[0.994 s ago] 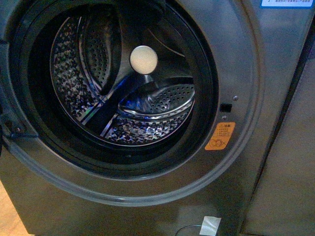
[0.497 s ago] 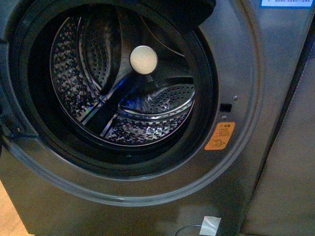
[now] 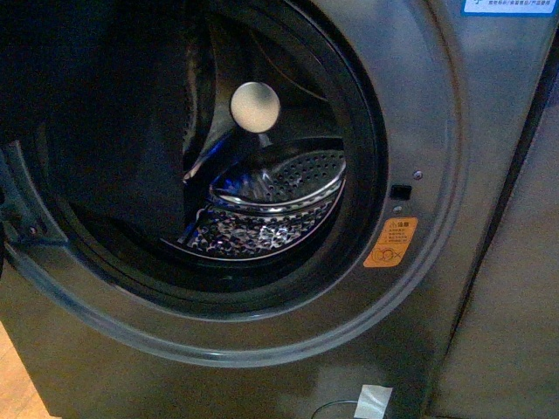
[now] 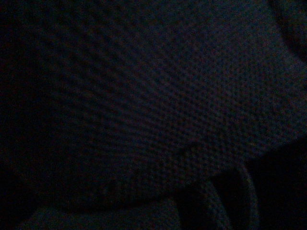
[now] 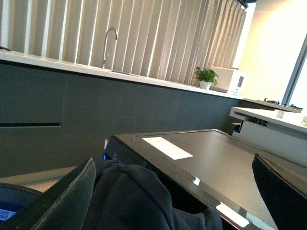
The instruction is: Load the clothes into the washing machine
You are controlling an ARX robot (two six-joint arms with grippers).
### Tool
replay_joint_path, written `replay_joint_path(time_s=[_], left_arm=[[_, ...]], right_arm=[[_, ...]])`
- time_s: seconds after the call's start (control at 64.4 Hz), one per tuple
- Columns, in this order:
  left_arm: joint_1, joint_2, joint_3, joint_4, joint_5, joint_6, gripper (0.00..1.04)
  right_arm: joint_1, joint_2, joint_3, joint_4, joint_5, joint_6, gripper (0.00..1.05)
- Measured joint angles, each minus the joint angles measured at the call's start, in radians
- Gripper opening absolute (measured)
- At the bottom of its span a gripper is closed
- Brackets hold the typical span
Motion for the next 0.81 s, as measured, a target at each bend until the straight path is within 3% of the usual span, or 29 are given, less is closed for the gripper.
replay_joint_path(time_s=[0.28, 0.326, 0.404, 0.45, 0.668, 0.808], left_arm=[[-0.038, -0.037, -0.123, 0.032, 0.009, 0.013, 0.1], [-0.038, -0.037, -0.14, 0.036, 0.011, 0.016, 0.1], [-0.034, -0.035, -0.167, 0.039, 0.014, 0.016, 0.1], [-0.03, -0.032, -0.18, 0.043, 0.016, 0.017, 0.1], [-0.015, 0.026, -0.218, 0.073, 0.016, 0.027, 0.1], [-0.01, 0.099, -0.232, 0.105, 0.016, 0.029, 0.1]], right_arm=[[0.0, 0.0, 0.0, 0.0, 0.0, 0.0, 0.97], [0.012, -0.005, -0.022, 0.052, 0.074, 0.004, 0.97], [0.018, -0.039, -0.112, 0.22, 0.31, 0.024, 0.97], [0.019, -0.079, -0.181, 0.27, 0.388, 0.027, 0.97], [-0.01, -0.36, -0.591, 0.436, 0.585, 0.009, 0.97], [-0.128, -0.624, -0.935, 0.401, 0.678, 0.074, 0.97]])
